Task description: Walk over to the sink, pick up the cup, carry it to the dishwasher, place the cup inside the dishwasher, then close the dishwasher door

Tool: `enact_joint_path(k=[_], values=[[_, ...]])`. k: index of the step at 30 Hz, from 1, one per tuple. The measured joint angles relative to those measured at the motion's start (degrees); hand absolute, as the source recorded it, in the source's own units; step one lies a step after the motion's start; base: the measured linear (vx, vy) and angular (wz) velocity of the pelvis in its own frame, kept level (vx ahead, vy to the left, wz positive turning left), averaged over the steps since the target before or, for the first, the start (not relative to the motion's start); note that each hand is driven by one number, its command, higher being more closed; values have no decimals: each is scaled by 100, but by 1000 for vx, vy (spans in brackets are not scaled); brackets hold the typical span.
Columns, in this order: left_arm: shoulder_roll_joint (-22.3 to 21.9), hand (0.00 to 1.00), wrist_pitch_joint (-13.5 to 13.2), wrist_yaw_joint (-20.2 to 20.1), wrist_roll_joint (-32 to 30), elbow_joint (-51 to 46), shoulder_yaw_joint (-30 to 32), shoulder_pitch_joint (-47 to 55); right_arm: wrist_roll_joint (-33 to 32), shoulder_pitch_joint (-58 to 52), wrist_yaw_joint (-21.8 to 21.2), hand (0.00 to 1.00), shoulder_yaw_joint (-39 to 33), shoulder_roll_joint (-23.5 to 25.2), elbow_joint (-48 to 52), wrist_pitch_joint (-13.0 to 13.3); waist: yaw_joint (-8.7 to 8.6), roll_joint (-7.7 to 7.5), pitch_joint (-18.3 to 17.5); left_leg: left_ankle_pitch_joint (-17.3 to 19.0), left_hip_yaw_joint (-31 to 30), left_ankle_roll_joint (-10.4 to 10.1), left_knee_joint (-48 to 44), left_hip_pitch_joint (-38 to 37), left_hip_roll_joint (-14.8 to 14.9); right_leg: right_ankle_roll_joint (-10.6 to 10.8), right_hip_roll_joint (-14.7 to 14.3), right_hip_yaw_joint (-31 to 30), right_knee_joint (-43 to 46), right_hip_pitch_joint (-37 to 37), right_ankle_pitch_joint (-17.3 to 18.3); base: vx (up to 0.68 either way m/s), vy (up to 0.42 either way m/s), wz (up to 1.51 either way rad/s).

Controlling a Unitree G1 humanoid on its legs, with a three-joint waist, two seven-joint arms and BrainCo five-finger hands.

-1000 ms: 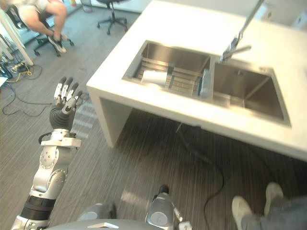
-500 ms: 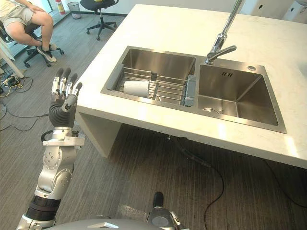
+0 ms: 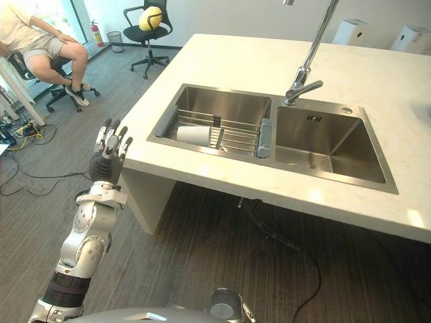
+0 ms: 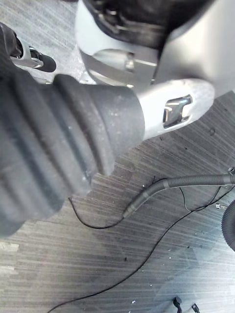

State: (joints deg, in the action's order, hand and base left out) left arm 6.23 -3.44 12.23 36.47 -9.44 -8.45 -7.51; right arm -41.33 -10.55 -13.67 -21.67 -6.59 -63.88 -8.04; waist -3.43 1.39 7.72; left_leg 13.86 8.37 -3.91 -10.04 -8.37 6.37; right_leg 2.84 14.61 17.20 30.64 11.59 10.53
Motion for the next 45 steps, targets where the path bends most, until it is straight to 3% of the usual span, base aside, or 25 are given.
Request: enact_joint_path(k=[1, 2, 3, 4, 5, 6, 8, 11, 12, 13, 15, 16, 18, 21, 25, 26, 28, 32, 37, 40, 45], values=[[-14, 0, 1, 40, 12, 21, 34, 17, -1, -21, 27, 0, 31, -41, 1, 5, -24, 44, -30, 53, 86, 68, -88, 27, 92, -54, -24, 83, 153, 23, 161, 152, -276, 36], [-55, 0, 1, 126, 41, 56, 155, 7, -76, -47, 52, 0, 137, -158, -25, 1, -40, 118, -36, 219, 277, 396, -1248, 365, 377, -97, -127, 191, 164, -91, 416, 185, -280, 32], [-136, 0, -28, 164, 38, 117, 217, -56, -104, -105, 93, 0, 134, -287, -35, 6, -51, 339, 130, -274, 294, 1007, -3256, 1307, 843, -184, -357, 339, 108, -287, 568, 166, -308, 14], [-135, 0, -34, 209, 32, 118, 271, 9, -100, -109, 116, 0, 125, -355, -35, 8, 29, 423, 146, -849, 166, 1004, -3819, 1587, 952, -204, -412, 296, -38, -431, 567, 303, -281, -21], [-142, 0, -79, 262, -73, 123, 430, 48, -95, -82, 125, 0, 115, -435, -24, 37, 142, 453, 244, -1014, 31, 650, -4400, 1940, 968, -269, -479, 268, -376, -826, 526, 381, -255, -33], [-106, 0, -206, 242, -127, 115, 454, -24, -94, -75, 126, 0, 81, -515, -21, 50, 145, 470, 259, -721, 158, 374, -4399, 2063, 914, -256, -480, 351, -655, -1179, 415, 441, -201, -20], [-25, 0, -387, 152, -245, 31, 487, -73, -96, -83, 106, 0, 63, -543, 15, 44, 224, 417, 253, -577, 390, 263, -3667, 2080, 702, -255, -486, 360, -1013, -1569, 359, 312, -139, -18], [-12, 0, -437, 126, -299, -450, 556, -69, -116, 184, 69, 0, 55, -554, 58, -1, 310, 346, 267, -753, 143, -6, -2003, 2112, 197, -249, -501, 170, -1273, -1767, 352, 365, -95, -42], [-8, 0, -441, 129, -307, -568, 599, -68, -127, 272, 70, 0, 16, -565, 57, -39, 345, 344, 266, -898, 43, -99, -1391, 2055, 19, -217, -504, 59, -1321, -1781, 349, 237, 3, -50], [9, 0, -455, 133, -319, -613, 633, -88, -201, 335, 70, 0, -103, -561, 56, -111, 372, 344, 266, -1273, 36, -123, -623, 1898, -147, -112, -511, -32, -1407, -1881, 360, 304, 41, -51], [22, 0, -455, 132, -451, -641, 626, -89, -241, 329, 96, 0, -312, -523, 58, -187, 362, 399, 231, -2281, 18, 59, 215, 1583, -301, 27, -632, -96, -1506, -2077, 435, 310, 88, -44], [51, 0, -458, 137, -545, -677, 622, -83, -276, 314, 139, 0, -412, -511, 41, -221, 363, 447, 182, -2540, 95, 211, 400, 1472, -284, 137, -738, -117, -1516, -2128, 506, 302, 131, -18], [228, 0, -461, 167, -699, -747, 610, -150, -333, 285, 171, 0, -649, -258, -6, -223, 245, 222, 21, -2403, 99, 187, 1139, 1133, -431, 253, -584, -109, -1484, -2067, 619, 298, 131, -2], [349, 0, -440, 261, -715, -751, 599, -183, -328, 271, 195, 0, -908, 25, -55, -204, 252, -1, 30, -2407, 129, 217, 1434, 1096, -636, 303, -410, -110, -1584, -1985, 582, 168, 95, -3], [409, 0, -330, 66, -764, -756, 413, -182, -129, 222, 223, 0, -1059, 40, -72, -219, 253, -11, 48, -2342, 181, 300, 1438, 871, -687, 297, -388, -127, -1824, -2273, 364, 59, 56, -8], [429, 0, -202, -70, -894, -753, 295, -183, -92, 222, 220, 0, -1062, 35, -67, -218, 256, -4, 43, -2336, 230, 304, 1444, 863, -683, 296, -389, -180, -1865, -2269, 356, -56, 26, -27], [525, 0, -75, -238, -1349, -535, -17, -209, -91, 240, 212, 0, -1064, 18, -21, -217, 240, 20, 52, -2328, 264, 317, 1459, 864, -657, 310, -406, -248, -2009, -2265, 349, -116, 5, -31], [1110, 0, 67, -453, -3696, 696, -760, -580, -93, 292, 108, 0, -1013, -63, 4, -219, 30, 172, 66, -2357, 290, 334, 1503, 869, -524, 342, -517, -294, -2206, -2240, 319, -159, 6, -20], [1839, 0, 21, -616, -4901, 815, -872, -925, -107, 172, 32, 0, -868, -164, 60, -225, 1, 234, 52, -2329, 289, 323, 1503, 967, -444, 317, -583, -238, -2423, -2194, 257, -71, 26, -11], [2362, 0, -243, -527, -5719, 1041, -974, -1076, -139, 163, 40, 0, -892, -169, 51, -329, 4, 221, 54, -2306, 285, 354, 1503, 1010, -484, 297, -568, -239, -2528, -2195, 123, 15, 6, -1], [2718, 0, -394, -195, -6375, 1316, -1255, -1077, -221, 247, 40, 0, -1361, -176, -1, -504, 25, 18, 105, -2275, 294, 361, 1498, 1015, -587, 413, -511, -231, -2661, -2272, -5, 96, -20, 0]])
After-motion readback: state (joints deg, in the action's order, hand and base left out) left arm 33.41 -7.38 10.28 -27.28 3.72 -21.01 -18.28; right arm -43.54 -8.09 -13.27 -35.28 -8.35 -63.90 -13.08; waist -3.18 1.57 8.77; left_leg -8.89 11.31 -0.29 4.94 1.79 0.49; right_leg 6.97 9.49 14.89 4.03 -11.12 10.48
